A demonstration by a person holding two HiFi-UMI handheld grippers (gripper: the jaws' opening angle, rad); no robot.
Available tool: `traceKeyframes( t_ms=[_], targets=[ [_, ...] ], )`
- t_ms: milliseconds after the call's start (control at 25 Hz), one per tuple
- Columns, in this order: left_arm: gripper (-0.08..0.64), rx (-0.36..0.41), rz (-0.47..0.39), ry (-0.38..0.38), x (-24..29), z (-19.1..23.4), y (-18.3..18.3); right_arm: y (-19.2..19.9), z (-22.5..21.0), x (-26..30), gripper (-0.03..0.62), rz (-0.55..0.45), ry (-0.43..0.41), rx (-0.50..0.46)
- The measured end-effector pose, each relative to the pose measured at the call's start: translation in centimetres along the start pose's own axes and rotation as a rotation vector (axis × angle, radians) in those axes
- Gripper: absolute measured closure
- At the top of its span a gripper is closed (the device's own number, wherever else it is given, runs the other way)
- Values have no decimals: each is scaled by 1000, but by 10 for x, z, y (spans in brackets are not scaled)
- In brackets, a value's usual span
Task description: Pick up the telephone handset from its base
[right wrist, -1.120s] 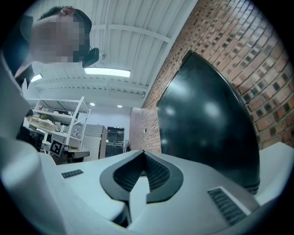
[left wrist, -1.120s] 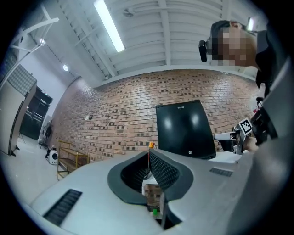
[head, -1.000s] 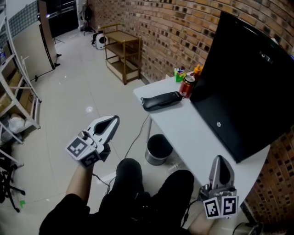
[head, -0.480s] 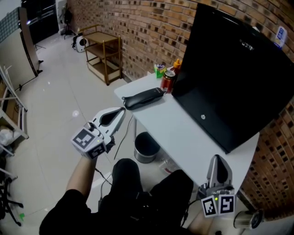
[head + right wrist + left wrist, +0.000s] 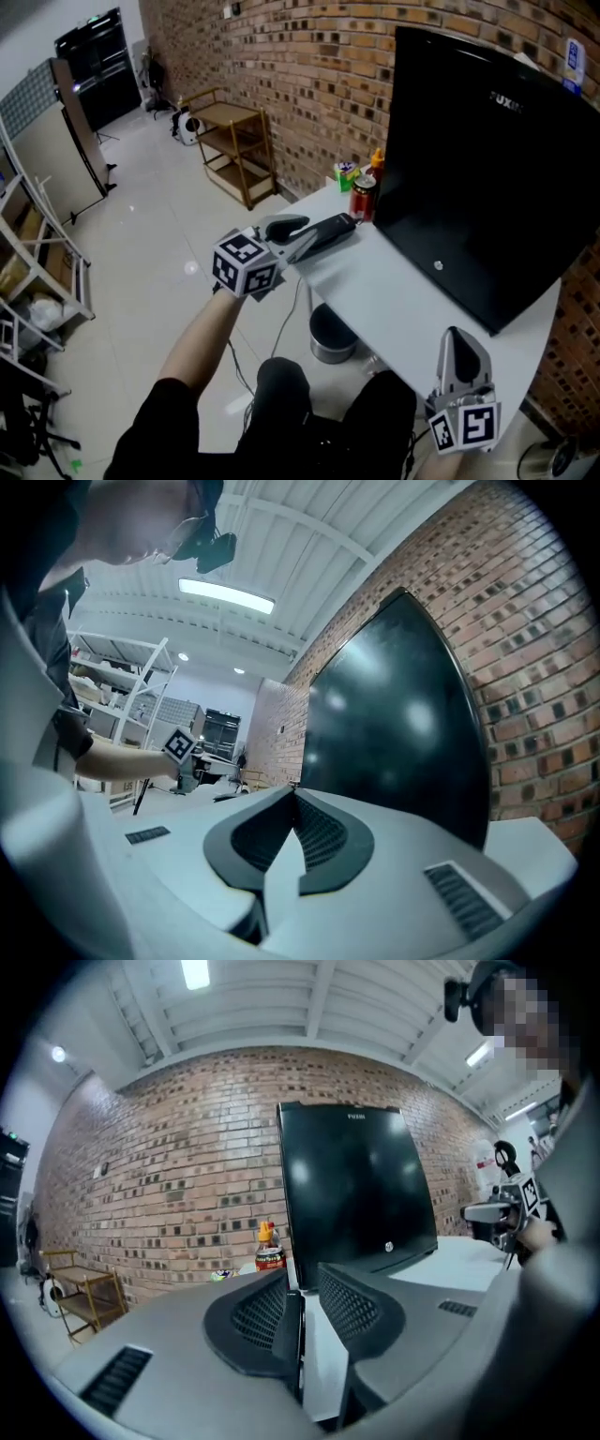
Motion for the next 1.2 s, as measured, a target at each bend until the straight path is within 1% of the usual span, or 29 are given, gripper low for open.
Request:
traceKeyframes(
  t_ms=[40,80,200,280,360,600,720,800,1040,1200],
  targets=[
    [435,30,37,9,10,0,1,2,-1,1,583,0,0,2],
    [393,54,78,17,19,0,1,4,-1,3,583,-2,0,7],
    [298,80,243,45,46,4,10,8,-4,8,583,-12,-1,22],
    [294,82,343,63,57,7,19,8,-5,11,583,-18,-9,24],
    [293,83,402,70,64,10,25,10,-5,15,583,-19,-17,27],
    [293,89,472,93,83,16,37,17,-10,26,583,-5,-29,36],
    [293,87,522,113,89,14,43,19,-11,27,583,0,-33,41],
    [293,93,545,113,92,12,45,21,-9,27,583,6,-42,39],
    [308,79,548,128,93,13,47,22,-8,27,583,11,-50,44],
    [310,70,513,122,89,13,44,23,-7,26,583,19,-49,41]
  ],
)
Point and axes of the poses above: the fingertips, and each gripper's own axes: x forward along the fingers, z to its left, y out of its underside, the point moved 9 cm from there along -x, backward along the fingers, and after that the axes turned 15 degrees about -y, right-handed, at the moved point
